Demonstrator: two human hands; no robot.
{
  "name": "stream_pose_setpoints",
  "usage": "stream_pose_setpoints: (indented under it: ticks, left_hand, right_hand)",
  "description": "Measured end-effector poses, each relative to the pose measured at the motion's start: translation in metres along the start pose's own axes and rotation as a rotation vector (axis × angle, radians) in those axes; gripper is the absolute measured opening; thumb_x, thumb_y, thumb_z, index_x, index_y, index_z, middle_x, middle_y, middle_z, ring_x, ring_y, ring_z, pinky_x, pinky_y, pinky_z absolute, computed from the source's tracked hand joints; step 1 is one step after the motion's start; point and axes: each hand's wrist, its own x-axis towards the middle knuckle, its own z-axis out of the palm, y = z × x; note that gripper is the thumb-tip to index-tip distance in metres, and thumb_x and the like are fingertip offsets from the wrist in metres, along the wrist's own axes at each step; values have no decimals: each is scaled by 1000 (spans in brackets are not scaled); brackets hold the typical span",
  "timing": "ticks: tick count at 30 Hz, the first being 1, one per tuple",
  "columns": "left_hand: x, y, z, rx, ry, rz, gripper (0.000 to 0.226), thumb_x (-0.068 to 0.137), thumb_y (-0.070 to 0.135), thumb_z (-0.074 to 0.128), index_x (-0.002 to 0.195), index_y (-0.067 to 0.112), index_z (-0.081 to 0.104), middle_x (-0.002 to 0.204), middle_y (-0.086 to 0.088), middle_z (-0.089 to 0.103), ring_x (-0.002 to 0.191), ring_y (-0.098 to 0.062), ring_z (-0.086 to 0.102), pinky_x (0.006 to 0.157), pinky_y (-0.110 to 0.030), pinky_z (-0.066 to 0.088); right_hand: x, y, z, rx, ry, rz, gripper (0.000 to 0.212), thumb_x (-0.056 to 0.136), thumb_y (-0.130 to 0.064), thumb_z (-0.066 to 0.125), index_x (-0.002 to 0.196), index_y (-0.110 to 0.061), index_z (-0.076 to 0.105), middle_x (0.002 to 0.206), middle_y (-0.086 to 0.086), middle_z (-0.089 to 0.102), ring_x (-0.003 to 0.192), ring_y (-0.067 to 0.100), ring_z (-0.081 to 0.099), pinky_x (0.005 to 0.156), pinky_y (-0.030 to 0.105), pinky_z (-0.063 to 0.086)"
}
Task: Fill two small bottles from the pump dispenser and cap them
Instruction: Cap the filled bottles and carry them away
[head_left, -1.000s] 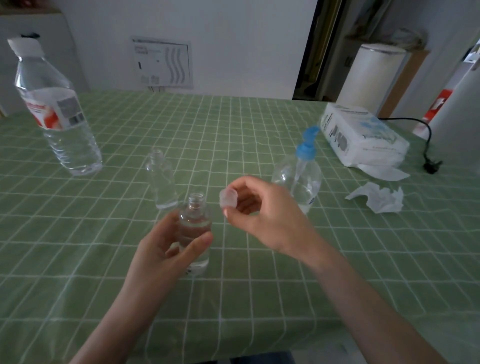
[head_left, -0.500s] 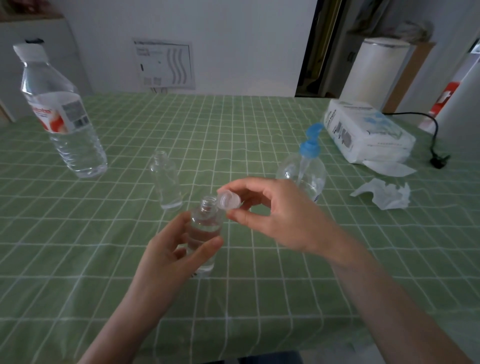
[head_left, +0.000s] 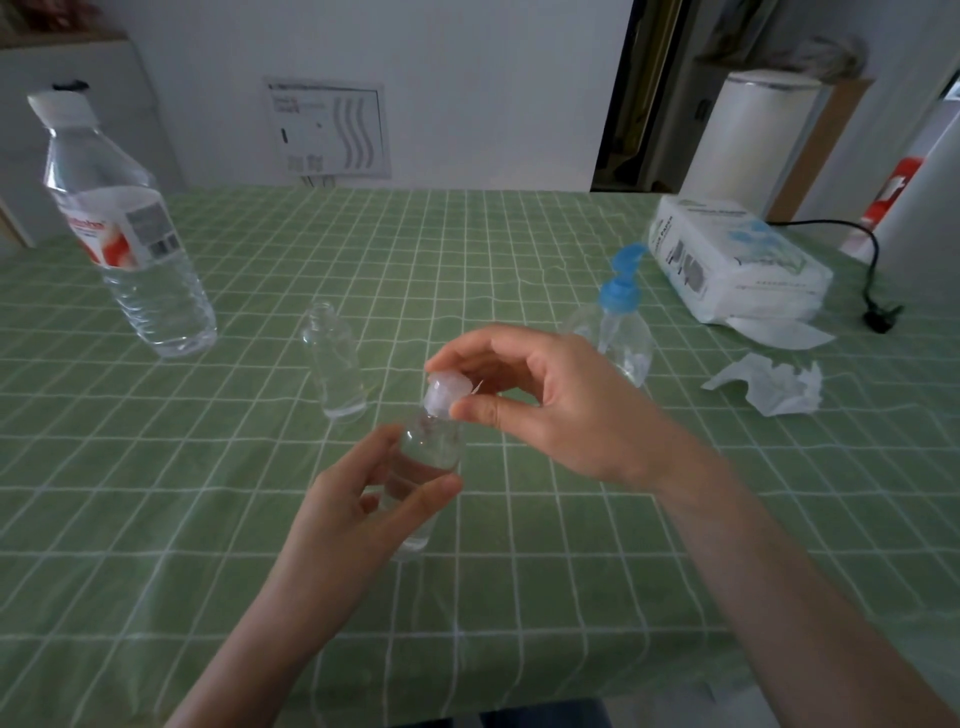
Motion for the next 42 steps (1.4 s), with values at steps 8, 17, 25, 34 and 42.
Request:
stream_pose_setpoints:
  ticks: [8, 17, 25, 34, 42]
  left_hand:
    - [1, 6, 0, 76, -19, 8, 35, 61, 54, 62, 95, 48, 61, 86, 13, 69, 69, -3, 61, 62, -26, 43]
    - [3, 5, 6, -69, -3, -31, 28, 60, 45, 64, 88, 39, 65, 82, 8, 71, 68, -2, 62, 59, -7, 47]
    - [4, 7, 11, -34, -8, -28, 34, 58, 51, 64, 90, 40, 64, 84, 8, 70, 69, -4, 63, 61, -22, 51]
    - [6, 8, 11, -12, 25, -33, 57, 56, 52, 65, 107, 27, 61, 84, 12, 71, 70, 1, 62, 71, -29, 45]
    - [8, 7, 16, -19, 22, -31, 64, 57, 50, 65, 111, 16, 60, 84, 12, 71, 69, 0, 61, 70, -30, 45]
  right_hand:
    - [5, 0, -2, -108, 15, -1, 22, 79, -19, 73, 100, -15, 66, 91, -8, 69, 81, 1, 65, 81, 18, 53]
    - [8, 3, -1, -180, 35, 29, 47, 78, -45, 68, 117, -22, 56, 95, -9, 68, 80, -2, 63, 74, 17, 53]
    - [8, 5, 1, -118, 78, -3, 23, 78, -31, 72, 97, -17, 68, 93, -10, 70, 83, -1, 64, 81, 17, 52]
    - [6, 9, 4, -77, 82, 12, 30, 83, -34, 67, 111, -22, 66, 102, -15, 69, 95, -7, 62, 94, 27, 48]
    - [3, 11, 1, -66, 65, 53, 35, 87, -38, 61, 119, -24, 60, 107, -13, 70, 102, -6, 61, 97, 28, 46]
